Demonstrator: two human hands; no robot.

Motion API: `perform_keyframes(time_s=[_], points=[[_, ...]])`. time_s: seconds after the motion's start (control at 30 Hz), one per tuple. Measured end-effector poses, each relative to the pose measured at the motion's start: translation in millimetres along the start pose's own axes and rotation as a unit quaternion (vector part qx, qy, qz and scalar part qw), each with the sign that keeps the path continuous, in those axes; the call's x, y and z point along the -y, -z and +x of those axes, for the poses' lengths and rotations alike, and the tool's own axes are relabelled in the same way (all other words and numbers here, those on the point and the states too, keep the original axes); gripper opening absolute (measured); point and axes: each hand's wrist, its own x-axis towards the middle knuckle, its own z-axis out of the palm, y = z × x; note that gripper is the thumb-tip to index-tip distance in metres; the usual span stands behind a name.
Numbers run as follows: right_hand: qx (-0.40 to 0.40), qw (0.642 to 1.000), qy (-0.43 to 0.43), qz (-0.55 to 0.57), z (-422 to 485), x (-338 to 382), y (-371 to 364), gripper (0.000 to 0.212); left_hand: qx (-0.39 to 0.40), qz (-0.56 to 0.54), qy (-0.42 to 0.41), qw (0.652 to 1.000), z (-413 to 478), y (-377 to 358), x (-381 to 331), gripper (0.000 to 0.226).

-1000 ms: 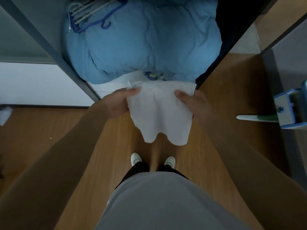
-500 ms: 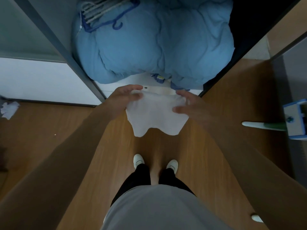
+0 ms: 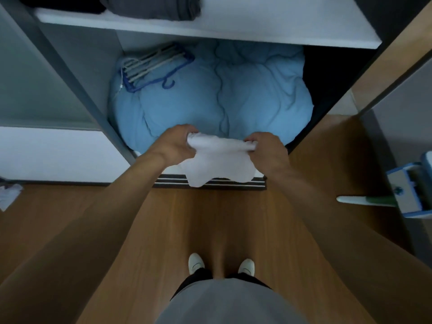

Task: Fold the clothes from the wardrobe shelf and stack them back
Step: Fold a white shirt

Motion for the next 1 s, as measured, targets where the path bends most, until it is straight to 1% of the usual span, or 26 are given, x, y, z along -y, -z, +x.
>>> perform_keyframes(time_s=[0.07,0.13,0.23,0.3,0.37,0.43,0.5,0.57,0.6,0.67,0.7,0.73,0.77,0.8,0.87,0.93,0.97,1.0], points=[[-0.023,1.0,-0.001,0.006,3.4,-1.9,10.3,0.023,-0.036,0.018,-0.011,0.999,3.7,4.0,-5.8,0.03],[-0.042,0.999,0.006,0.014,5.4,-6.6,19.5,0.016,-0.063,0.014,0.0,0.998,6.7,5.4,-10.3,0.019],[-0.062,0.996,0.011,0.068,7.1,-13.1,33.8,0.013,-0.083,0.007,-0.002,0.997,14.2,3.9,-16.9,0.016],[-0.072,0.988,0.001,0.14,8.6,-17.7,44.1,0.009,-0.09,-0.007,-0.019,0.996,20.7,2.4,-22.9,0.015],[-0.056,0.959,-0.047,0.274,7.0,-22.8,55.1,0.01,-0.097,-0.027,-0.031,0.994,26.9,0.4,-30.8,0.013],[-0.028,0.919,-0.079,0.386,5.2,-31.4,64.1,0.021,-0.108,-0.074,-0.025,0.991,32.5,-3.8,-39.7,0.01],[-0.021,0.904,-0.081,0.419,6.8,-42.0,71.1,0.027,-0.126,-0.12,-0.003,0.985,35.5,-11.6,-49.7,0.008],[-0.023,0.895,-0.074,0.438,9.2,-52.1,77.0,0.027,-0.137,-0.161,0.027,0.977,35.9,-24.3,-58.7,0.007],[-0.021,0.887,-0.073,0.456,10.9,-56.8,79.6,0.025,-0.131,-0.196,0.053,0.97,34.9,-32.3,-63.8,0.008],[-0.005,0.868,-0.067,0.492,15.6,-65.0,83.9,0.014,-0.095,-0.269,0.108,0.952,33.0,-47.4,-74.0,0.012],[0.003,0.855,-0.06,0.514,18.5,-67.9,86.5,0.009,-0.072,-0.314,0.126,0.938,32.6,-52.6,-79.3,0.014],[0.01,0.836,-0.05,0.546,22.6,-69.6,88.8,0.007,-0.055,-0.38,0.137,0.913,32.6,-54.7,-85.7,0.016],[0.018,0.809,-0.041,0.586,28.2,-70.4,92.0,0.007,-0.049,-0.46,0.138,0.876,33.2,-53.7,-92.5,0.015],[0.026,0.777,-0.031,0.628,33.7,-70.5,95.9,0.009,-0.054,-0.538,0.13,0.831,33.7,-50.3,-98.1,0.015],[0.046,0.723,0.001,0.689,45.3,-65.7,105.6,0.023,-0.084,-0.654,0.09,0.747,34.7,-36.7,-105.0,0.02],[0.08,0.662,0.031,0.745,59.3,-52.7,116.6,0.037,-0.114,-0.727,0.036,0.676,32.7,-14.9,-107.4,0.026],[0.097,0.634,0.035,0.766,67.6,-42.6,121.0,0.041,-0.127,-0.748,0.014,0.651,31.7,-1.8,-106.6,0.025],[0.109,0.626,0.036,0.771,76.8,-29.5,124.1,0.04,-0.139,-0.759,-0.003,0.636,31.8,12.8,-104.8,0.023]])
